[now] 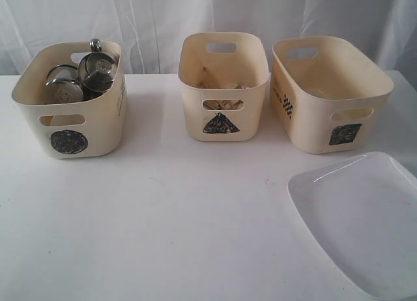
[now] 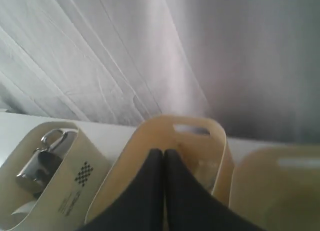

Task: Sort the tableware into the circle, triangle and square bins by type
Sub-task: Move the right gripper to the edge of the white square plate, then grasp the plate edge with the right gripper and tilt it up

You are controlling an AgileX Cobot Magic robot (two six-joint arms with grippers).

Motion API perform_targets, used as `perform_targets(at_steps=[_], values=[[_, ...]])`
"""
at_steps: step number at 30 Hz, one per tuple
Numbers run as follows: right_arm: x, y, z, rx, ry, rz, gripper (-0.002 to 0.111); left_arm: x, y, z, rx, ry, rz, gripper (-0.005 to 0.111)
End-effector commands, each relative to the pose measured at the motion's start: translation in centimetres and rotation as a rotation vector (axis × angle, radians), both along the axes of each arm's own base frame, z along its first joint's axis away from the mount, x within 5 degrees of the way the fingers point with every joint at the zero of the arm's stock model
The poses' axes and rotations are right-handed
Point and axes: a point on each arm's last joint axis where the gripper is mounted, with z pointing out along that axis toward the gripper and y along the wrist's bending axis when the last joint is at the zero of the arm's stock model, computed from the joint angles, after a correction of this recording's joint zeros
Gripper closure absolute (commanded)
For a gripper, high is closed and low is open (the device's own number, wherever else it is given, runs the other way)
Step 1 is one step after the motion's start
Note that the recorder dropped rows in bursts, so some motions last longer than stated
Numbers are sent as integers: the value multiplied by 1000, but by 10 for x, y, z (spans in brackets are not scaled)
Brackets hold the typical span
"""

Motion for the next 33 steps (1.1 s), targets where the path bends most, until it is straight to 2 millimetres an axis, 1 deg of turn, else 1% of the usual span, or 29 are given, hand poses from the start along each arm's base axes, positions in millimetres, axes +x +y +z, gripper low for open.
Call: perform_targets(at_steps=[1,2,3,5,6,7,9,10,13,15,17,19,20,22,24,26,29,30,31,33], values=[[-41,-43,-1,121,277,-14,108,0,0,-1,-15,1,5,107],[-50,-50,-4,133,326,-5,108,0,0,-1,-15,1,5,107],[-59,-61,-7,153,363,-28,108,0,0,-1,-15,1,5,107],[-77,-84,-10,186,388,-114,108,0,0,-1,-15,1,5,107],[-86,-92,-11,188,401,-153,108,0,0,-1,-15,1,5,107],[-98,-106,-15,195,431,-216,108,0,0,-1,-15,1,5,107],[-117,-124,-20,163,481,-309,108,0,0,-1,-15,1,5,107],[-130,-135,-24,134,520,-376,108,0,0,-1,-15,1,5,107],[-159,-156,-40,95,627,-506,108,0,0,-1,-15,1,5,107],[-174,-166,-53,76,692,-554,108,0,0,-1,-15,1,5,107],[-183,-170,-70,72,765,-574,108,0,0,-1,-15,1,5,107],[-192,-169,-92,67,853,-569,108,0,0,-1,-15,1,5,107],[-195,-168,-100,43,885,-547,108,0,0,-1,-15,1,5,107],[-202,-166,-125,4,962,-476,106,0,0,-1,-15,1,5,107],[-205,-164,-144,-9,1019,-416,98,0,0,-1,-15,1,5,107],[-206,-164,-160,8,1066,-389,87,0,0,-1,-15,1,5,107],[-204,-167,-179,49,1123,-371,66,0,0,-1,-15,1,5,107],[-203,-168,-184,62,1136,-370,61,0,0,-1,-15,1,5,107],[-202,-169,-190,73,1153,-362,56,0,0,-1,-15,1,5,107],[-200,-171,-202,94,1182,-348,55,0,0,-1,-15,1,5,107]])
